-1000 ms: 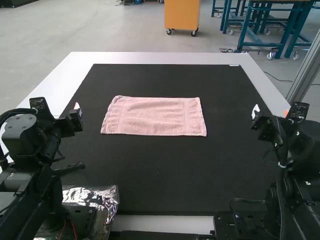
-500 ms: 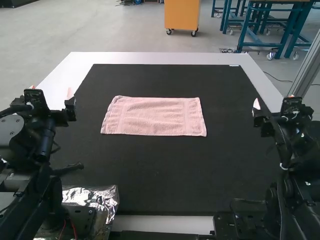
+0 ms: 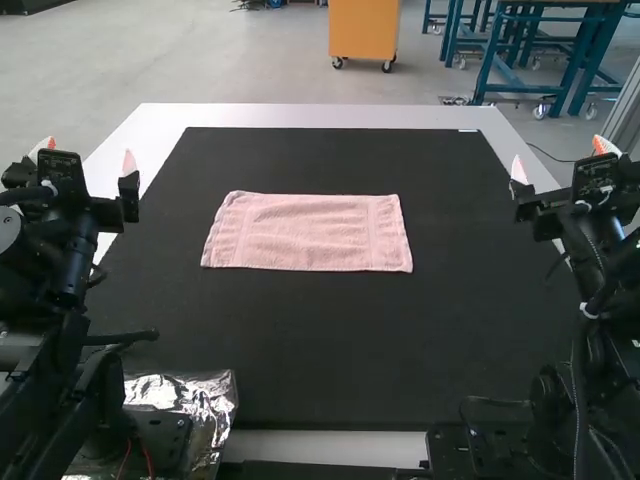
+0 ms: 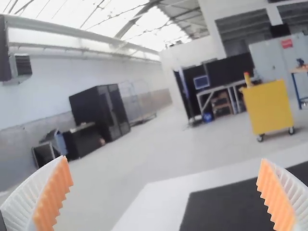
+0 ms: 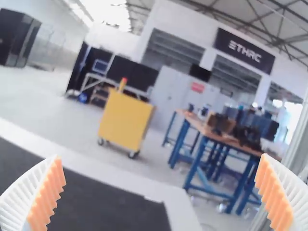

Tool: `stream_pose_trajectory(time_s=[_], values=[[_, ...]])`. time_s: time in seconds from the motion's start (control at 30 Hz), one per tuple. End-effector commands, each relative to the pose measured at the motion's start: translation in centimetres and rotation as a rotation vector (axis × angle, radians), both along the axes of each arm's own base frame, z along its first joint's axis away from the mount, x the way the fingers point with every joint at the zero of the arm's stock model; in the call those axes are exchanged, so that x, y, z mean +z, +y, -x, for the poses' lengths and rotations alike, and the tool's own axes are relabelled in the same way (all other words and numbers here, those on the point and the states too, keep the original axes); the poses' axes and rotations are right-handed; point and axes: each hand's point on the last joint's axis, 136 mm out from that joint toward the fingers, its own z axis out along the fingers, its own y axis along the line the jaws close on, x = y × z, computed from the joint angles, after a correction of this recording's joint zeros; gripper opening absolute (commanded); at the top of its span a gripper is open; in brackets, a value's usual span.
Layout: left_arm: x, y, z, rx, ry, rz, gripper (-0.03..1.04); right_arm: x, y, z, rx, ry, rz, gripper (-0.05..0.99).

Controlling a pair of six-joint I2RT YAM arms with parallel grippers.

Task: Fold the towel.

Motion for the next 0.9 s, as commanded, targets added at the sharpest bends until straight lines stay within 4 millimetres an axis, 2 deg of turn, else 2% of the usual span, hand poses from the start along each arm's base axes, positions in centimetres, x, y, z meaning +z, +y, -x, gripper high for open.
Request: stream_pose_trajectory(time_s=[0.0,0.07,0.13,0.2,0.27,0.37,0.53,0.6,0.77,0.87], values=[[3.5,-1.0,-1.9,-0.081,0.034,0.068,0.91,3.2,-1.6,-1.9,-0.033,0.038,-0.144,0.91],[2.7,-2.0,-5.1,-0.151,0.167,0.13,0.94,2.7,-2.5,-4.1,-0.06,0.113,-0.198,0.91],[1.0,-2.4,-8.2,-0.182,0.305,0.178,0.97,1.0,-2.9,-6.4,-0.068,0.218,-0.239,0.91],[-1.1,-2.5,-10.8,-0.184,0.421,0.22,0.97,-2.1,-3.0,-8.5,-0.076,0.372,-0.274,0.91],[-4.0,-2.8,-13.1,-0.185,0.544,0.232,0.97,-5.0,-1.4,-10.1,0.003,0.519,-0.301,0.91],[-7.5,-2.5,-15.5,-0.167,0.667,0.266,0.97,-8.9,-0.3,-12.0,0.029,0.682,-0.308,0.9],[-14.8,-3.1,-17.6,-0.163,0.916,0.334,0.97,-13.7,2.6,-14.8,0.078,0.859,-0.314,0.9],[-16.7,-3.4,-18.1,-0.172,0.983,0.35,0.97,-15.1,4.0,-15.7,0.103,0.909,-0.299,0.9],[-18.9,-3.5,-19.4,-0.177,1.046,0.365,0.97,-18.3,8.4,-16.7,0.189,1.012,-0.25,0.91],[-19.4,-3.7,-20.4,-0.187,1.05,0.368,0.97,-19.0,10.1,-17.8,0.206,1.011,-0.231,0.91]])
